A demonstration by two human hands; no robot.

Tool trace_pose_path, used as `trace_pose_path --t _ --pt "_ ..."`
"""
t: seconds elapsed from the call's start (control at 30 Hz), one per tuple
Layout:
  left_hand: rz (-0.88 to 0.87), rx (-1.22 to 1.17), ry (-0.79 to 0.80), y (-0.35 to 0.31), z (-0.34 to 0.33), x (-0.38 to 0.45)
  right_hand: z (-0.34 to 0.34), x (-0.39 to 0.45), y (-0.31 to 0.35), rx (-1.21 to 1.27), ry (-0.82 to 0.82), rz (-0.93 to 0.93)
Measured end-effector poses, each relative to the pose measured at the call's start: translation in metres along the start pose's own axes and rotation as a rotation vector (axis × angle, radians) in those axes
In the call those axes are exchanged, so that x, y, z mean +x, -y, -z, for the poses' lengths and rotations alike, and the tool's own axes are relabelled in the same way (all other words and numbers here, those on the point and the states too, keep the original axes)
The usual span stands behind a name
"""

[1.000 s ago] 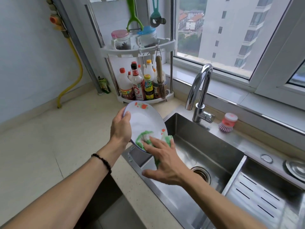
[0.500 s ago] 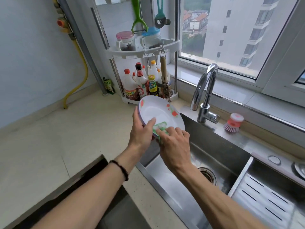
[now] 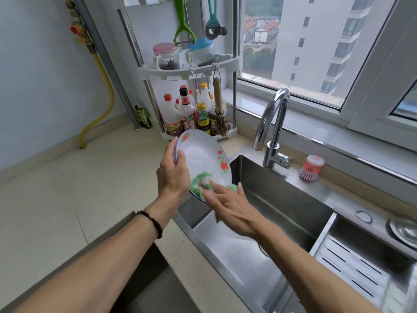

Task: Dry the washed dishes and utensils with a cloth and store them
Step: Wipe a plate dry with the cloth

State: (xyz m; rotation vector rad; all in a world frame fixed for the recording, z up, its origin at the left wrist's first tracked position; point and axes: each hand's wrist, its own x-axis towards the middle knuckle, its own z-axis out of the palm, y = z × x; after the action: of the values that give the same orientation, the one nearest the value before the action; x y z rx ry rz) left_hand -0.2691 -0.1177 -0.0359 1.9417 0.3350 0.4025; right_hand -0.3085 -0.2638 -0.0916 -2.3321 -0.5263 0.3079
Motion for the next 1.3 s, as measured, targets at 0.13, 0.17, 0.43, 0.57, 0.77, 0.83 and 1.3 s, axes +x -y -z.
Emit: trace_pose_path --t 0.13,0.17,0.43,0.57,0.77,0.83,1.3 --pt "0.057 -0.059 -0.009 0.004 0.002 0.003 -0.001 -0.001 0.005 0.005 0.013 -0.043" --pt "0.068 -0.080 0.019 0.007 0.004 0.005 -0.003 -0.005 0.007 0.016 0.043 -0.014" --pt "0.213 -0.185 0.266 0.009 0.019 0.003 0.030 0.027 -0.028 -0.442 0.034 -0.082" --pt "0.207 -0.201 0.154 0.007 0.016 0.005 0.023 0.004 -0.010 -0.321 0.077 -0.038" --pt "0.278 -0.197 0.280 0.008 0.011 -0.003 0.010 0.002 0.011 -0.146 0.109 0.065" --pt "0.269 -0.216 0.354 0.006 0.010 -0.008 0.024 0.015 -0.001 -0.196 0.063 0.001" --pt "0.594 -0.252 0.630 -0.001 0.028 -0.006 0.016 0.013 0.007 -0.365 0.114 0.216"
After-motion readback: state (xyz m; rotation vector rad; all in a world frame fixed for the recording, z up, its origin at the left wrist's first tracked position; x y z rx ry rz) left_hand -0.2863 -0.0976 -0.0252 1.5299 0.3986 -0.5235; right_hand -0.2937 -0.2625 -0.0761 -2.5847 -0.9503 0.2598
